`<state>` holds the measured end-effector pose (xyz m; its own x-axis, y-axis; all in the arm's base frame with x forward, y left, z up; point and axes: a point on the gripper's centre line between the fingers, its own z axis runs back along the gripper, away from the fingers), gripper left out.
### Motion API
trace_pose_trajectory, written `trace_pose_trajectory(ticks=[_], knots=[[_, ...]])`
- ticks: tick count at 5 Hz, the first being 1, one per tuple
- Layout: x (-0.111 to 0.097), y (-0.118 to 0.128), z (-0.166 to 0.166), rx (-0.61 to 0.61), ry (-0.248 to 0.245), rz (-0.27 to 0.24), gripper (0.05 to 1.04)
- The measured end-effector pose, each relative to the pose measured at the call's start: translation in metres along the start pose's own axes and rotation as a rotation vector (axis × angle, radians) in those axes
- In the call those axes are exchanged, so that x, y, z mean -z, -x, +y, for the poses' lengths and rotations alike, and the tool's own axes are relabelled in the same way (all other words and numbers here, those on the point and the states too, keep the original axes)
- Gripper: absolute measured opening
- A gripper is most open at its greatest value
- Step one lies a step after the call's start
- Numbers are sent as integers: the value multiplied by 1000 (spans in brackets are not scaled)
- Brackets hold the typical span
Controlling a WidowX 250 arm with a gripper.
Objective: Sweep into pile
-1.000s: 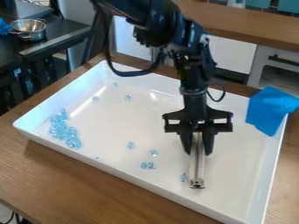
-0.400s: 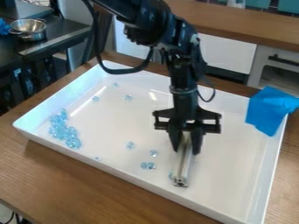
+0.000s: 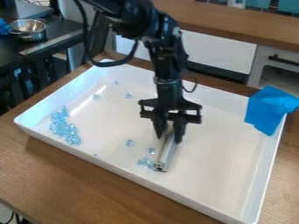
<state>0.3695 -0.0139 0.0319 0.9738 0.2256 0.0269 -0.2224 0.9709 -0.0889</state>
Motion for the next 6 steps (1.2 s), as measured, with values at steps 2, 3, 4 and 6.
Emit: trace_pose_trajectory(ticks=[2,3,4,6], knots=[[-3,3,47,27,-14,12,381],[-5,8,71,49,-24,32,381],[-8,5,91,60,-51,23,381],[-11,-3,127,107,-120,-22,381]])
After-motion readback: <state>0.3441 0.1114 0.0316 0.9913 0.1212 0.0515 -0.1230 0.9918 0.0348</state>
